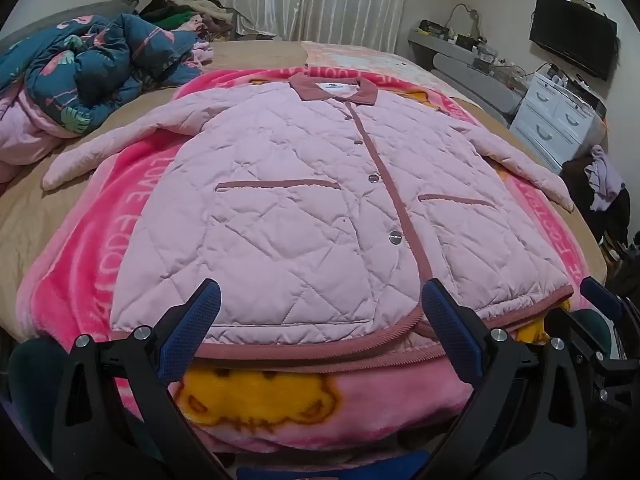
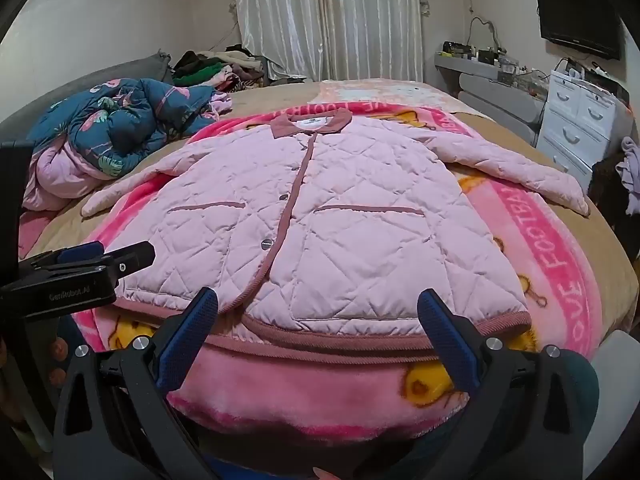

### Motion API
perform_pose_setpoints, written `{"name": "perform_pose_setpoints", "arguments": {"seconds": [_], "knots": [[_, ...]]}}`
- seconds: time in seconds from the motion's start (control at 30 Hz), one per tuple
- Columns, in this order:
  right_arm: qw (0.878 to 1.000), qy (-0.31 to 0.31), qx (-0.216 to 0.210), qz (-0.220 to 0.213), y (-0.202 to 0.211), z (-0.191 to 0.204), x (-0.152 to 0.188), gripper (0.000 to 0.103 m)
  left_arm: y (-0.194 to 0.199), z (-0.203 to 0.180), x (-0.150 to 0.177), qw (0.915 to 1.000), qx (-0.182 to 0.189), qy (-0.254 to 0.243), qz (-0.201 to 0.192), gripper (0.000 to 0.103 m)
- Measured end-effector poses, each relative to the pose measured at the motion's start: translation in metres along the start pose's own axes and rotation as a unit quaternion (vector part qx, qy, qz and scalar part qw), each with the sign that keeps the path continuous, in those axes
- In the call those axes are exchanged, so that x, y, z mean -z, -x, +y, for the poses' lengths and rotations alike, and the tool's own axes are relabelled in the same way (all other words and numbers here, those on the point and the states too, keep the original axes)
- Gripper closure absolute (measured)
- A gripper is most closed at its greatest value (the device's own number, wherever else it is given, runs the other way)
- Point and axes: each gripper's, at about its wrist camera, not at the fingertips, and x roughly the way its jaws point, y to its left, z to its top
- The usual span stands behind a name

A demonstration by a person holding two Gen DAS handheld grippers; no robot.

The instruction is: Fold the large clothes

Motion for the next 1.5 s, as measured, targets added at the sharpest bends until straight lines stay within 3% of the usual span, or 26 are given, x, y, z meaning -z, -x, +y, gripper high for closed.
{"name": "perform_pose_setpoints", "arguments": {"seconds": [1.5], "knots": [[1.0,-0.001,0.0,-0.003,0.0053,-0.0025,-0.0021,0.004,0.0009,-0.0076,0.0,1.0,0.003,-0.001,0.0,0.009]]}}
